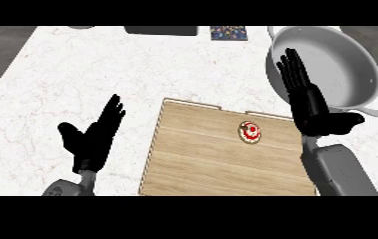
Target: Pick the cupcake from the tray and place it in the pot
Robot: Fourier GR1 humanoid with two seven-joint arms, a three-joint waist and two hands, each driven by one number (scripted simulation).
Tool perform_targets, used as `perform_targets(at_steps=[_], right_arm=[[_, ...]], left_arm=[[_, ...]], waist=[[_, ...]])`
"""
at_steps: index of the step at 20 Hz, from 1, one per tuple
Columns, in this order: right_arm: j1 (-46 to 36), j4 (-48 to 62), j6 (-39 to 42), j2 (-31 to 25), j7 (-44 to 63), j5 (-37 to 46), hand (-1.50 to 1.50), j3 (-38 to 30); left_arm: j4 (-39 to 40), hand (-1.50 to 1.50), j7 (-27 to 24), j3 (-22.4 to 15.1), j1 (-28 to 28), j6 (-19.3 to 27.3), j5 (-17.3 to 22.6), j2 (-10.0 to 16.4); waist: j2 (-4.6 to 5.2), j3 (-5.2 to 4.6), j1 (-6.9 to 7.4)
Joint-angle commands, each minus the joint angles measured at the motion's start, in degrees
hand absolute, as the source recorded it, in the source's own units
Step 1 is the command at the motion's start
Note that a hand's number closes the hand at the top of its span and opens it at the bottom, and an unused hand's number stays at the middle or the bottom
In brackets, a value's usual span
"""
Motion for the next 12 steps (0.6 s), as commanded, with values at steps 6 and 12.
perform_targets(at_steps=[6,12], right_arm=[[2.39,-2.98,-8.36,-0.66,22.58,13.02,1.5,13.1],[5.55,-9.94,-38.37,4.64,6.28,31.82,-1.5,8.93]], left_arm=[[2.56,0.0,1.5,-3.16,-3.55,-6.2,-6.18,6.65],[2.47,0.0,2.21,-3.23,-0.76,-7.22,-3.99,5.78]], waist=[[0.74,0.65,-2.74],[0.15,0.79,-4.47]])
